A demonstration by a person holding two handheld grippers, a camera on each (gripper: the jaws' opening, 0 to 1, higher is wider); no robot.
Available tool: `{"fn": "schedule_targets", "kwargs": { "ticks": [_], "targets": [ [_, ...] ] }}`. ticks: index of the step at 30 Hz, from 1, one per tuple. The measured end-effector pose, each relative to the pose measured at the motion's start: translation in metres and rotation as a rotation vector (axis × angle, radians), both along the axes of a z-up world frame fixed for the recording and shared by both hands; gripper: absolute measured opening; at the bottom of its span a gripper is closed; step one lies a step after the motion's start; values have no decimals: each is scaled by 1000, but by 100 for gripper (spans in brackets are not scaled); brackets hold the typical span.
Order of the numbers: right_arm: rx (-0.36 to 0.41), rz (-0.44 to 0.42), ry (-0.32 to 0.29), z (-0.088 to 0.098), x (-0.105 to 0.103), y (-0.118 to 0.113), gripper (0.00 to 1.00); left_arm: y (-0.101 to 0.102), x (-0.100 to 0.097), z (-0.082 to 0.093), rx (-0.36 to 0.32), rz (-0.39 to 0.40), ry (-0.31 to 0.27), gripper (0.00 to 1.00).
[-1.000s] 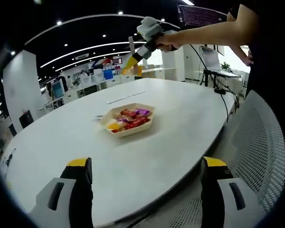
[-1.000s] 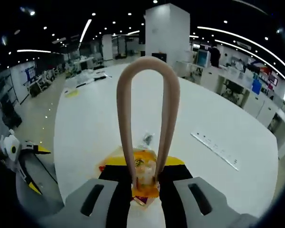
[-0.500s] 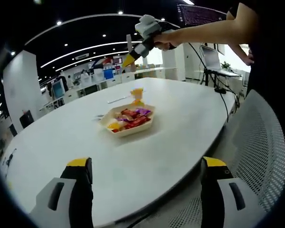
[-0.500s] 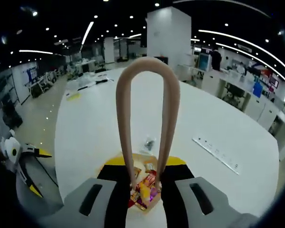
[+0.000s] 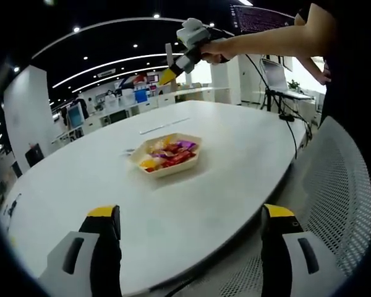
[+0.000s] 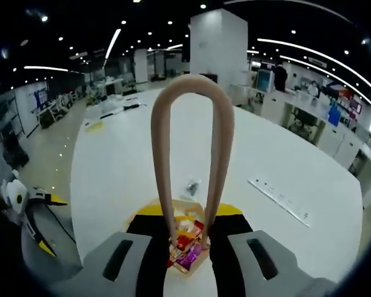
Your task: Place the target food into the container with the food tongs after gripping and lifting it, then release it inside without dropping or visibly crushing the food.
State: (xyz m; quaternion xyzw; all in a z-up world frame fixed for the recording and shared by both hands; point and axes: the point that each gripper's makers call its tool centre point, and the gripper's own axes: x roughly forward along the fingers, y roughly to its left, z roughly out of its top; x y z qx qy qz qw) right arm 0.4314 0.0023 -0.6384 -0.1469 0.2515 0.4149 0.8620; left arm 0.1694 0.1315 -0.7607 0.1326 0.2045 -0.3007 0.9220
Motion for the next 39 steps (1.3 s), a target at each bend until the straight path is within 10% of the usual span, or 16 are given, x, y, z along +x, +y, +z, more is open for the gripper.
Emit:
{"fn": "schedule_targets", "kwargs": {
  "ticks": [39],
  "targets": [
    [-6,57,80,-42,27,61,24,-3,-1,0,-31,-6,13,95]
  ]
}}
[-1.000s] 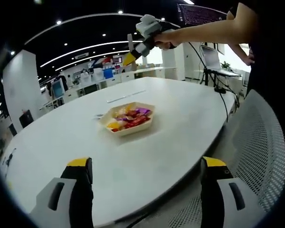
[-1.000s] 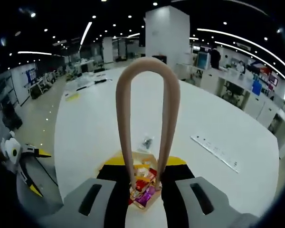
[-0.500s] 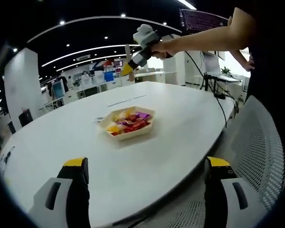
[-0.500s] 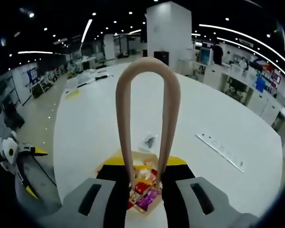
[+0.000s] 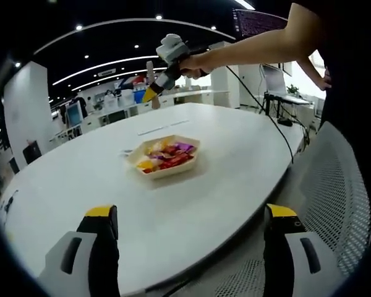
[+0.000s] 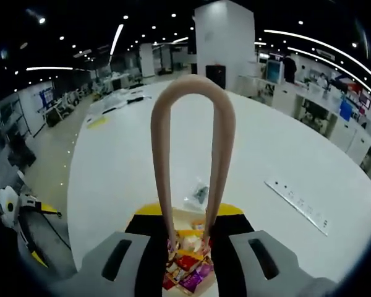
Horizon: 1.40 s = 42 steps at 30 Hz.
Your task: Place the target food into the container with the food tongs after gripping and lifting it, then release it inside without dropping or visibly crushing the food.
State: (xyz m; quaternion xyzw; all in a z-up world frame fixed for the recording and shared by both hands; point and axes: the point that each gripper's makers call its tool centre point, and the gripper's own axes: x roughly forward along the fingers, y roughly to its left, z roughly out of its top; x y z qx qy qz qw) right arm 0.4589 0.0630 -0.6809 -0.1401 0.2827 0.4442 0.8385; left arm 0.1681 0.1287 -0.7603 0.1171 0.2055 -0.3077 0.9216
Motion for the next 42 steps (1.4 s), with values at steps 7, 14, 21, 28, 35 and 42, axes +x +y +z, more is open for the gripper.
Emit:
{"fn": "schedule_targets", "kwargs": {
  "ticks": [7,14,21,28,35,42],
  "targets": [
    [3,22,7,-11,18,24,25,1,1,1,0,7,-4,98],
    [6,28,19,-28,39,46,25,1,1,-2,5,6,6,98],
    [4,41,37,-49,51,65,25,3,2,-6,19,12,15,97],
    [2,45,36,-63,59,77,25,5,3,-6,31,19,8,97],
    [-12,40,29,-76,66,81,25,5,3,-6,39,23,5,97],
    [-17,28,36,-93,70,91,25,5,4,-6,41,24,6,96]
  ]
}}
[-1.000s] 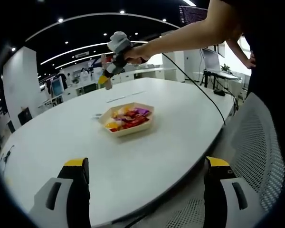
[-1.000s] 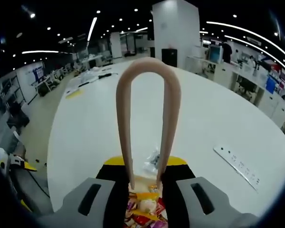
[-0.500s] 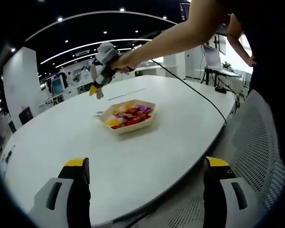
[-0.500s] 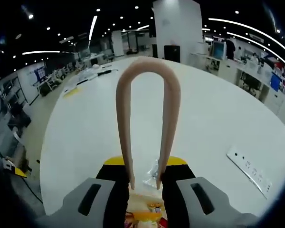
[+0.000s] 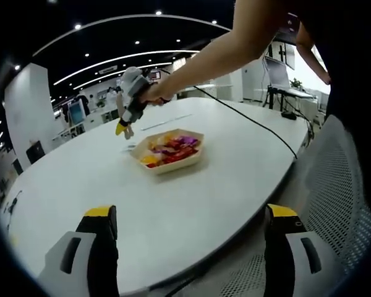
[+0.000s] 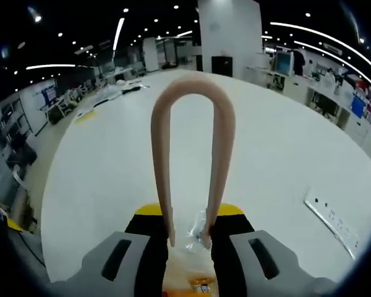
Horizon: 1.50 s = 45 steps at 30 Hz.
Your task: Place the target food into the container with the food tongs after gripping and lifting it, then release it inside without dropping or visibly crushing the food.
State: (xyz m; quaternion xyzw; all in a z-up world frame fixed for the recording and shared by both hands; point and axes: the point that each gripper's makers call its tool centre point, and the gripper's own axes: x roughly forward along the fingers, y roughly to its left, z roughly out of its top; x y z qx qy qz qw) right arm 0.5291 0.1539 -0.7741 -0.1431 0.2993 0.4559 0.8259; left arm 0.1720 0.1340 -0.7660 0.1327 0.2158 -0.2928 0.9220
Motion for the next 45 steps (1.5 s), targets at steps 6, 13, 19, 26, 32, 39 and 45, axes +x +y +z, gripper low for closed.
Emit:
{"fn": "schedule_targets", "kwargs": {
  "ticks": [6,13,19,26,32,39,45],
  "targets": [
    [1,-2,-5,-11,3,9,25,1,0,-2,8,2,5,95],
    [-11,-16,-10,-22,6,9,25,0,0,-1,6,2,0,95],
    [-24,-22,-35,-30,7,8,26,1,1,-1,0,11,-2,96],
    [-53,3,-109,-29,8,12,26,4,5,3,-17,42,-17,99],
    [-69,-11,-158,-30,21,9,25,6,6,3,-16,50,-26,99],
    [-84,-39,-198,-31,32,4,17,6,6,3,-16,51,-27,98],
    [-43,-89,-199,-25,38,-4,12,6,7,4,-13,50,-31,98]
  ]
}}
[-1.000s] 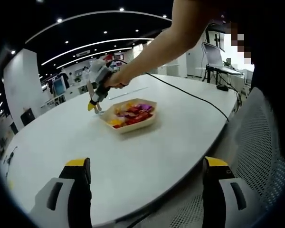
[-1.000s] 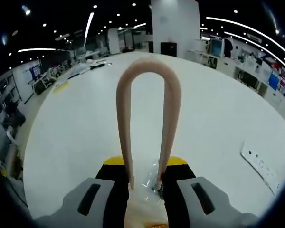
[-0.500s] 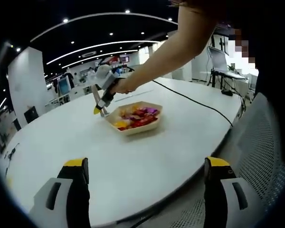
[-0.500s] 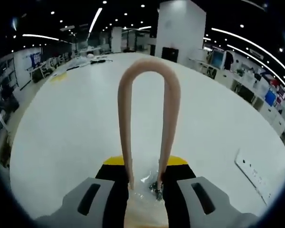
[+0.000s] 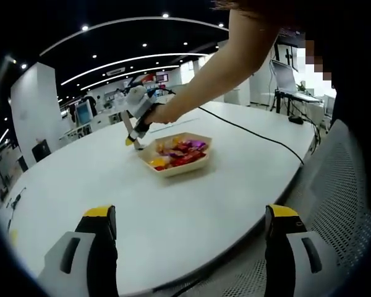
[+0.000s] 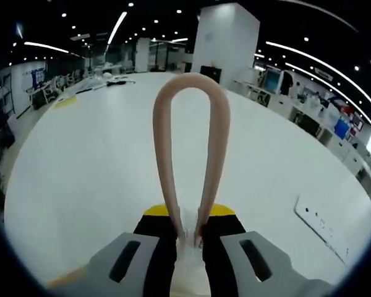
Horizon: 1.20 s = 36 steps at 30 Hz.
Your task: Place the target food into the container with the food tongs after gripping and lifting it, then release it inside without dropping or visibly crushing the food.
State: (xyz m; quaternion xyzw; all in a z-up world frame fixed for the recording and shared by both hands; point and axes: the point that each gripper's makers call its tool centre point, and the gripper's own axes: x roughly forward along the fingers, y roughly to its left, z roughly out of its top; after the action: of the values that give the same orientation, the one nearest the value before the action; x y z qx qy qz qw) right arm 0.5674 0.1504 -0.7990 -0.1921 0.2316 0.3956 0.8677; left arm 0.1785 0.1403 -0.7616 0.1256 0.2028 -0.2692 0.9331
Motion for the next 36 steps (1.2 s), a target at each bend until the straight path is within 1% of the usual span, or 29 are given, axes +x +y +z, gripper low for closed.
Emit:
{"fn": "schedule_targets", "kwargs": {
  "ticks": [2,6,7,8,11,13,14,19,21,29,30,31,36],
  "targets": [
    [27,-15,15,5,-1,-1,12,0,0,1,-1,-1,0,97],
    [35,-16,10,10,-1,-7,10,0,1,3,0,-3,-5,97],
    [48,-30,26,12,-2,-9,10,0,1,3,0,-3,-6,97],
    [46,-30,21,14,-4,-10,10,0,1,3,1,-3,-6,97],
    [58,-45,47,17,-7,-13,9,0,1,4,1,-3,-9,97],
    [63,-53,48,20,-9,-16,9,0,1,4,2,-5,-11,97],
    [78,-58,64,22,-11,-16,9,0,1,4,3,-5,-11,97],
    [82,-53,47,36,-14,-20,9,-1,0,3,4,-6,-15,97],
    [84,-56,47,38,-14,-22,9,-1,0,3,4,-9,-17,97],
    [71,-55,64,33,-18,-25,9,-1,0,3,8,-7,-21,97],
    [65,-53,59,34,-19,-25,8,-1,0,3,8,-7,-21,97],
    [65,-48,48,36,-19,-24,8,-1,0,3,7,-7,-20,97],
    [73,-48,38,46,-17,-28,8,-2,0,3,6,-10,-21,97]
  ]
}}
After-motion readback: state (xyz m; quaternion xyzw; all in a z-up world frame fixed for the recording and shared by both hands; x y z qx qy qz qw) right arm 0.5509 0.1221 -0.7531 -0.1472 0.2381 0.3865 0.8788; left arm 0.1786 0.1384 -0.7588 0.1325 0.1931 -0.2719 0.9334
